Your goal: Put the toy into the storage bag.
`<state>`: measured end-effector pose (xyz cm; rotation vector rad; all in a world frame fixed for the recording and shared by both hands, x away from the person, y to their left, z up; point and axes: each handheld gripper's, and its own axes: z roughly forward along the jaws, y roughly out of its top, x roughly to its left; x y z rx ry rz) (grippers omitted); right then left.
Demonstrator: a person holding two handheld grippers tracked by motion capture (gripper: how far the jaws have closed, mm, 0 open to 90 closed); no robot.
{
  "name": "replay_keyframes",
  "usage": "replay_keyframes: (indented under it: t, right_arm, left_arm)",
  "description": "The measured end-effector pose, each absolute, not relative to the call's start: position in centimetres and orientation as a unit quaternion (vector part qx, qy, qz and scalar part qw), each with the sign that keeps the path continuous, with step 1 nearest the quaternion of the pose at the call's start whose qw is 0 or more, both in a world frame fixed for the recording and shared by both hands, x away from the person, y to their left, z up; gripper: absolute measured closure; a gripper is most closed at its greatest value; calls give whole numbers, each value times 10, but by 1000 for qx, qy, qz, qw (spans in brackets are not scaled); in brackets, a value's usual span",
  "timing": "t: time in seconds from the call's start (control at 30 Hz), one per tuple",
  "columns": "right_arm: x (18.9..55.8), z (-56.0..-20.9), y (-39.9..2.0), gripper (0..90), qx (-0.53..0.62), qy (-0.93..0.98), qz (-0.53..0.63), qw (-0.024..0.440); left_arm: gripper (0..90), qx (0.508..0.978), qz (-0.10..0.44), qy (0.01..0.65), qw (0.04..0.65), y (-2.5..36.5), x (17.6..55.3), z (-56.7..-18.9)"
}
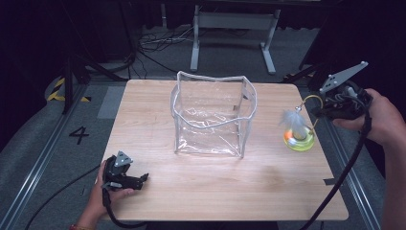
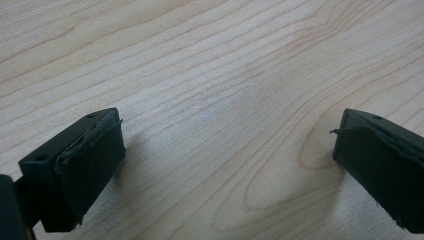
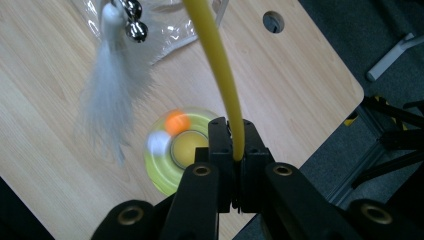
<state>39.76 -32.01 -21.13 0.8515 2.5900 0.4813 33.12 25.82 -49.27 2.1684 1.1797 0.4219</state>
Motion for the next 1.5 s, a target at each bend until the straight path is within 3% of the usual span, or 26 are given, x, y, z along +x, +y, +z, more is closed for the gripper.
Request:
replay_keyframes:
  t: [0.87,1.5]
  right_arm:
    - [421,-135,-276,879,277,918,164,232]
    - [438,-119,-245,879,258,923,167,232]
  left_arm:
    - [4,822,160,447,314,258,331,-493]
    - [4,822,160,447,314,258,331,-493]
